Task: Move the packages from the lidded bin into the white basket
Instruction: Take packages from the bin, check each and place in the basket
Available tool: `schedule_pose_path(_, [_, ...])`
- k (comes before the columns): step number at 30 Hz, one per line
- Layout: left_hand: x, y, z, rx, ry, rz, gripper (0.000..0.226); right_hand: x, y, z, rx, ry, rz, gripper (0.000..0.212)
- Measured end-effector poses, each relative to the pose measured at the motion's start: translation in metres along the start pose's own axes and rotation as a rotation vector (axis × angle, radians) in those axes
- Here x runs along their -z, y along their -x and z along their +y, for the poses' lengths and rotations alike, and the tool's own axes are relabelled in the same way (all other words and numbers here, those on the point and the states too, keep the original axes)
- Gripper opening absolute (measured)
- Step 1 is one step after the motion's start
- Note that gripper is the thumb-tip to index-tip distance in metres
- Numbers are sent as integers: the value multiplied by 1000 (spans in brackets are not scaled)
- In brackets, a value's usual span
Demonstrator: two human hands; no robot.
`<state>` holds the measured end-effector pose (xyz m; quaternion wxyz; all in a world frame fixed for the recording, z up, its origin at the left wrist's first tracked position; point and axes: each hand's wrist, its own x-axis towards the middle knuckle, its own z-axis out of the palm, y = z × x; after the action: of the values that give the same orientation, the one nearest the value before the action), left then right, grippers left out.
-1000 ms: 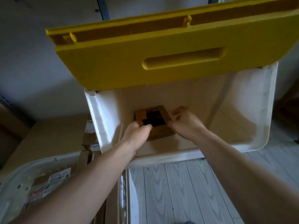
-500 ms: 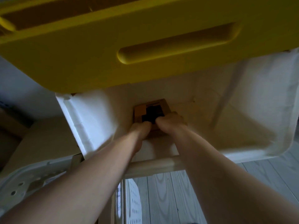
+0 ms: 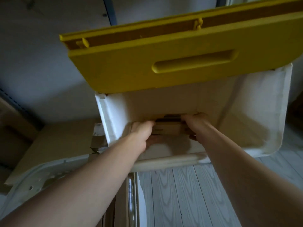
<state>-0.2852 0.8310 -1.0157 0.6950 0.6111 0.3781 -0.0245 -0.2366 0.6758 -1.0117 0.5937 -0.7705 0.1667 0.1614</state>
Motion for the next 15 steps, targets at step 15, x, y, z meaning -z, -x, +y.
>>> schedule_pose_path(15, [93,149,8,-174,-29,-488,57,64,85,-1,63,-145,-190,35])
